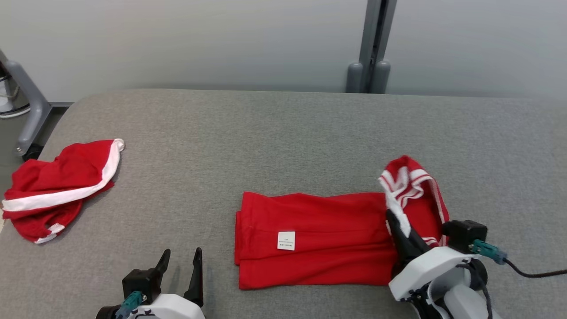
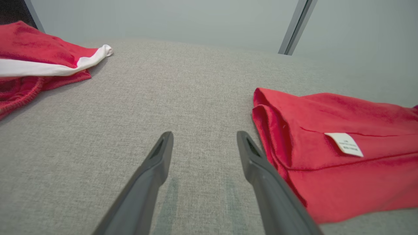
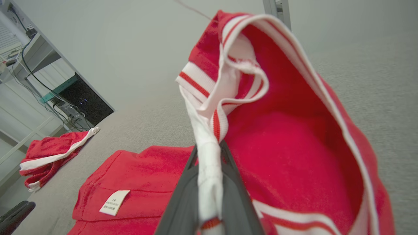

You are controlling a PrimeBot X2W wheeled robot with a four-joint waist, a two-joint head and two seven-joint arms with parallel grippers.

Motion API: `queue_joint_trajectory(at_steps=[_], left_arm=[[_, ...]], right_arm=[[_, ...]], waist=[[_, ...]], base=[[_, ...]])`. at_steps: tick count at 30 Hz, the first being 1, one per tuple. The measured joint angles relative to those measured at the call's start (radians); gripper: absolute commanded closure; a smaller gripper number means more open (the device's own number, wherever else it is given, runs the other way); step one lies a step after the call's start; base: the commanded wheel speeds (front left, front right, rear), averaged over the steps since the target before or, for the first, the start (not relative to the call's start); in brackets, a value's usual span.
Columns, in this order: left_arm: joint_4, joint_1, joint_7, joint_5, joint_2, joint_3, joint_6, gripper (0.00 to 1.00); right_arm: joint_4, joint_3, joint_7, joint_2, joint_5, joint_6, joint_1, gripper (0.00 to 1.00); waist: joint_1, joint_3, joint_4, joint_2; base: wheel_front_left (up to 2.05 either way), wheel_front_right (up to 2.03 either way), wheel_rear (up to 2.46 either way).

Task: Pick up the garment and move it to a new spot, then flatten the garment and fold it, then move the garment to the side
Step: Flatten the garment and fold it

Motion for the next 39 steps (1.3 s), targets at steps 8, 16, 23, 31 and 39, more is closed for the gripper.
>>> queue_joint_trajectory(at_steps=[8, 16, 23, 31, 39], left_arm=[[0.007, 0.007, 0.0, 0.008, -0.001, -0.023, -0.004, 0.0], [0.011, 0.006, 0.0, 0.014, 0.0, -0.068, -0.01, 0.0], [0.011, 0.007, 0.0, 0.01, 0.001, -0.073, 0.001, 0.0], [-0.022, 0.006, 0.0, 0.007, 0.0, -0.04, 0.024, 0.0], [-0.055, 0.005, 0.0, 0.03, 0.0, -0.012, 0.035, 0.0]], right_arm=[[-0.005, 0.155, 0.038, 0.01, 0.04, 0.0, -0.028, 1.0], [0.077, 0.237, 0.031, 0.016, 0.067, 0.0, -0.097, 1.0], [0.068, 0.325, 0.003, 0.024, 0.146, 0.0, -0.143, 0.0], [0.063, 0.057, -0.019, 0.017, -0.033, 0.0, -0.162, 0.0], [-0.048, -0.261, -0.02, 0.015, -0.336, 0.0, -0.009, 0.0]], waist=[[0.0, -0.008, 0.091, 0.0], [0.0, -0.012, 0.214, 0.0], [0.0, -0.012, 0.263, 0.0], [0.0, -0.013, 0.188, 0.0], [0.0, -0.013, 0.083, 0.0]], base=[[0.0, 0.0, 0.0], [0.0, 0.0, 0.0], [0.0, 0.0, 0.0], [0.0, 0.0, 0.0], [0.0, 0.0, 0.0]])
